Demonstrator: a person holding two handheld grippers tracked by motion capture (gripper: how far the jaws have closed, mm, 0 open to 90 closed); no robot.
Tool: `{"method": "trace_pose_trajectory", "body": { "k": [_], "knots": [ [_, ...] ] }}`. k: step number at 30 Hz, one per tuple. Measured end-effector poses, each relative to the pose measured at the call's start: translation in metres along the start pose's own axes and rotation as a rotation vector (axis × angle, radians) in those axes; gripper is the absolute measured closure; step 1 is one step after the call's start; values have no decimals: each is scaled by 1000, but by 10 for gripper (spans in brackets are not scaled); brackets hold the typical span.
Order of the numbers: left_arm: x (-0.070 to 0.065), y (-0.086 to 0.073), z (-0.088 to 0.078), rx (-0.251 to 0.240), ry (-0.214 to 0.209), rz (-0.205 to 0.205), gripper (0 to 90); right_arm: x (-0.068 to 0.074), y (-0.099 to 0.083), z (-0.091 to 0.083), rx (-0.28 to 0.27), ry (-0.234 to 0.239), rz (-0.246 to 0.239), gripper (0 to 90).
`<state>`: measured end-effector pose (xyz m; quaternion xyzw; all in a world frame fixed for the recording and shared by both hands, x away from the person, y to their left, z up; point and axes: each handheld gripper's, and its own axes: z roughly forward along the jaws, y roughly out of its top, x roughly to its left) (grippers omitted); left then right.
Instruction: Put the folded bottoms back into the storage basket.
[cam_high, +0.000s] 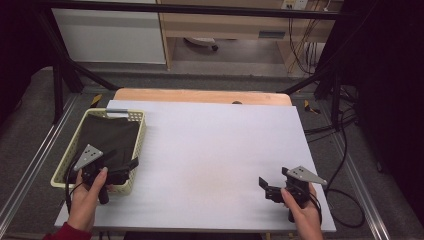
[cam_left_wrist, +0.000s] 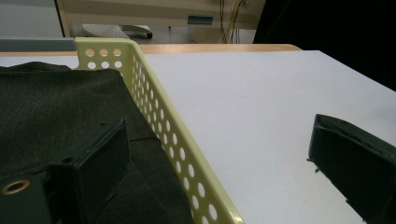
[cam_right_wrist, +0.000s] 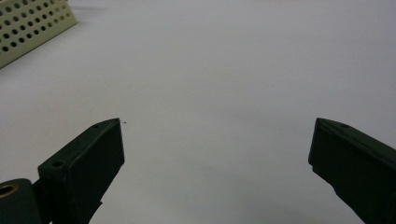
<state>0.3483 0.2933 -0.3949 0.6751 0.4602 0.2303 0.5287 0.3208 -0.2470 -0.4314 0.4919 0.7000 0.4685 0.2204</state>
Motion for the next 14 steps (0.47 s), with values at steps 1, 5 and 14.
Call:
{"method": "trace_pose_trajectory", "body": {
  "k": [1,5,14],
  "knots": [
    [0,0,0,-7,0,-6,65,4,0,4,13,17,-11,35],
    [-1,0,-1,-8,7,12,66,16,3,20,33,52,-63,34],
    [-29,13,-10,-60,-11,95,85,22,14,52,5,22,-110,38]
  ]
}}
